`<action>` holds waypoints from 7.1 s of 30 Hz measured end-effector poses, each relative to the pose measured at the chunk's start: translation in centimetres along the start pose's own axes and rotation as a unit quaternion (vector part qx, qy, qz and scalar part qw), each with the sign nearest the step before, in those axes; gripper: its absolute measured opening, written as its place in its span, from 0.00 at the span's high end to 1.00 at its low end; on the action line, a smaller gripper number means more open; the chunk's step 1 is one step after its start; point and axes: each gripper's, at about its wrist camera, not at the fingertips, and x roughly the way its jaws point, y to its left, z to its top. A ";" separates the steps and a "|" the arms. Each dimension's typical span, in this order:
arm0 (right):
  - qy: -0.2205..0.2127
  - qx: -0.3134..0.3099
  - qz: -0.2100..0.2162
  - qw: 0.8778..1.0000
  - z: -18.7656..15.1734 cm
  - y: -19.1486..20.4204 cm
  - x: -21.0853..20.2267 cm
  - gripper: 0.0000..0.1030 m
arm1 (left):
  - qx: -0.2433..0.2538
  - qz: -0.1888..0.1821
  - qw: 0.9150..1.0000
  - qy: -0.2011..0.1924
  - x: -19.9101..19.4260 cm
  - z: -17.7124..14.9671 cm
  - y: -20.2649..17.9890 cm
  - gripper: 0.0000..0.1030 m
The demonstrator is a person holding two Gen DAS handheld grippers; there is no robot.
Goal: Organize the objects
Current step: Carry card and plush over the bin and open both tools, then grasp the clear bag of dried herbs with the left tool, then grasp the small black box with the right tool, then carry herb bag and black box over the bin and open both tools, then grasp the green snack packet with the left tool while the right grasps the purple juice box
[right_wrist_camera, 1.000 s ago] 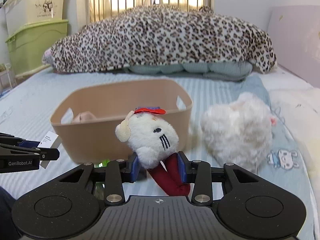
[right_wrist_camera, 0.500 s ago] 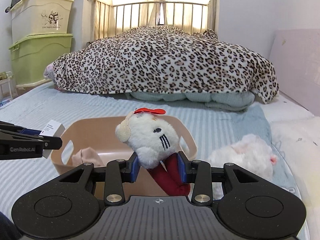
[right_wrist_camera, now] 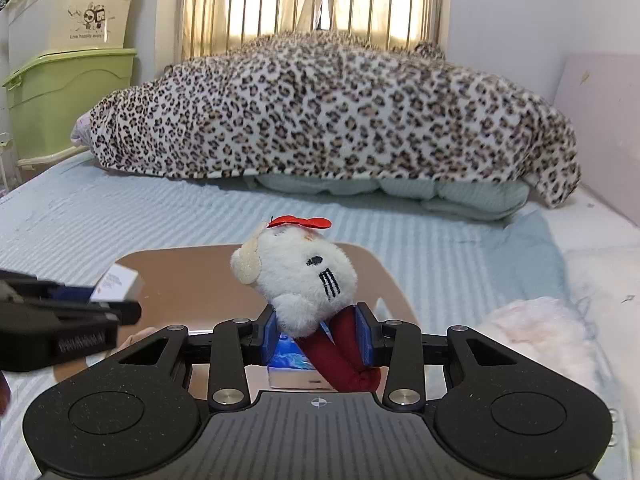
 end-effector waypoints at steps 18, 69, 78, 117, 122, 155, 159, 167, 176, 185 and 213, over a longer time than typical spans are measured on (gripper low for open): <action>0.043 -0.006 0.006 0.999 -1.8 0.2 2.7 0.31 | -0.008 0.022 0.999 0.033 1.5 -0.9 0.4 0.30; 0.126 0.067 0.003 0.990 -14.1 -4.0 -5.3 0.08 | 0.024 -0.063 0.985 0.160 -1.3 -13.9 -4.6 0.46; 0.135 0.049 0.019 0.989 -14.1 -2.7 -3.3 0.08 | 0.031 -0.077 0.984 0.158 -0.6 -13.2 -3.0 0.70; 0.073 0.088 0.041 0.993 -11.9 -1.6 -3.0 0.71 | -0.019 -0.115 0.987 0.111 -6.0 -11.3 2.4 0.75; 0.035 0.095 0.042 0.994 -9.8 -2.2 -6.0 0.71 | -0.018 -0.108 0.991 0.073 -8.2 -9.7 2.7 0.75; 0.003 0.050 0.024 0.998 -1.9 1.3 3.2 0.71 | 0.016 0.028 0.999 0.031 2.4 -1.3 0.6 0.75; 0.033 0.047 0.026 0.998 -2.5 1.5 4.8 0.71 | 0.019 0.031 0.998 0.046 3.7 -2.0 0.7 0.75; 0.016 0.060 0.033 0.998 -2.5 0.8 2.7 0.34 | 0.008 0.027 0.999 0.017 0.8 -1.3 0.5 0.29; -0.001 0.063 0.038 0.997 -2.6 -0.7 -2.6 0.11 | 0.018 0.025 0.999 0.011 -3.6 -1.2 0.5 0.24; 0.021 0.044 0.026 0.998 -5.8 -0.6 -5.5 0.06 | 0.017 0.009 0.999 0.032 -6.3 -3.7 1.1 0.20; 0.126 0.016 0.057 0.990 -13.7 1.4 -0.3 0.05 | -0.009 -0.005 0.994 0.113 -1.1 -10.6 1.3 0.19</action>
